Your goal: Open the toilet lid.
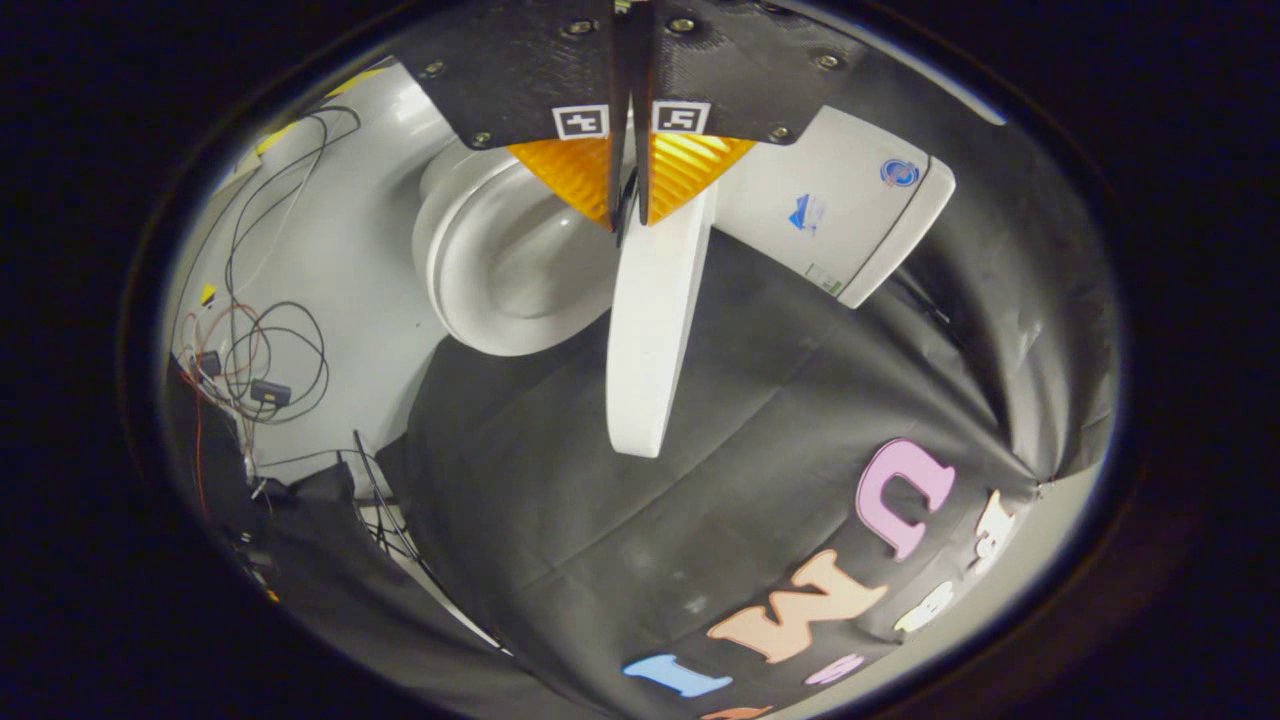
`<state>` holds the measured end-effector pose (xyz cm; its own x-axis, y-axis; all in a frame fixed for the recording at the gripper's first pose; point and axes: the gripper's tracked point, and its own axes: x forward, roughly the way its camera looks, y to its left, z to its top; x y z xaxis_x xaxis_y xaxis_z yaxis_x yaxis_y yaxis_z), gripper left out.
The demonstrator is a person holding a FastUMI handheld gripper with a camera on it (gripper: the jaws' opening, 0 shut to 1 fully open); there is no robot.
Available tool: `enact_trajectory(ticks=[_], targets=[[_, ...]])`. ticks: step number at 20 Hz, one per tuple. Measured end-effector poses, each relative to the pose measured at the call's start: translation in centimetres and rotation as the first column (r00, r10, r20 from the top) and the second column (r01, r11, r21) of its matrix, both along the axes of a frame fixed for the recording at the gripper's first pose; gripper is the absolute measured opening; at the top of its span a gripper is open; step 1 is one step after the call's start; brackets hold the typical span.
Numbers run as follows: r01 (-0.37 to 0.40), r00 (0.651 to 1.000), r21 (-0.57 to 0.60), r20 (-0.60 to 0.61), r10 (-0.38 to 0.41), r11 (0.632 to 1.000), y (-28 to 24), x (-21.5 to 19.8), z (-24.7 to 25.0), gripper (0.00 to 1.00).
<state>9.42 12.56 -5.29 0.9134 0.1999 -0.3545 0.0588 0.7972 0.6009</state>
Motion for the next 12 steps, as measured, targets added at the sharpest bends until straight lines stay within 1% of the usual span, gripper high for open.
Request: enact_trajectory(ticks=[7, 12], targets=[[-0.039, 0.999, -0.101, 0.033, 0.042, 0.994, 1.6, -0.2, 2.0, 0.01], [-0.052, 0.997, -0.133, 0.053, 0.059, 0.990, 2.6, -0.3, 3.3, 0.01]])
